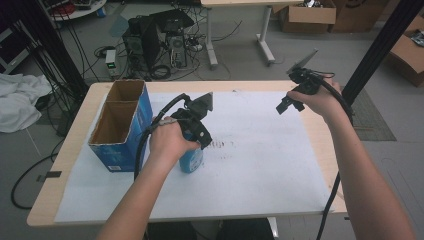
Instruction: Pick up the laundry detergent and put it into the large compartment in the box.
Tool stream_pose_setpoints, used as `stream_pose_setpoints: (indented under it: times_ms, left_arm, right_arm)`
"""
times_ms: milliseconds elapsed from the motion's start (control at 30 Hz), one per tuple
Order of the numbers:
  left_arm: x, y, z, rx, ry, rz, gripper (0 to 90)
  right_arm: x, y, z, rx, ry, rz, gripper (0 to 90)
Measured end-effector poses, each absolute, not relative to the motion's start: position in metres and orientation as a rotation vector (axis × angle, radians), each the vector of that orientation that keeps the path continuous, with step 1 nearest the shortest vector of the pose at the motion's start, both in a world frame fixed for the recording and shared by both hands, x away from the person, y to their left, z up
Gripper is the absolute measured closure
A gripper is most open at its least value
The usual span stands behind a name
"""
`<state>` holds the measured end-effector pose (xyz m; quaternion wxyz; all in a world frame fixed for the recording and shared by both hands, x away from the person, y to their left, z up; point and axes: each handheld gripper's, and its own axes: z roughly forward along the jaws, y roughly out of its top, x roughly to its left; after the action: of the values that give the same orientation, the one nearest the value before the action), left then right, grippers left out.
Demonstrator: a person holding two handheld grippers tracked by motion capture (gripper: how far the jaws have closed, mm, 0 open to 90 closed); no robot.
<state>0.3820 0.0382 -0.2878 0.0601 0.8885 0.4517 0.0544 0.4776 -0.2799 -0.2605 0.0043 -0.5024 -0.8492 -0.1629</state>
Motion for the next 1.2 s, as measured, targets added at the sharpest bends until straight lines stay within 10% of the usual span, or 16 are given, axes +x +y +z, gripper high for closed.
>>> stream_pose_setpoints:
  times_ms: [1200]
  left_arm:
    - [0.3847,0.0391,-0.2877,2.686,1.442,0.198,36.4]
  right_arm:
    - [0.477,-0.2823,-0.2609,-1.573,-2.662,-0.516,21.9]
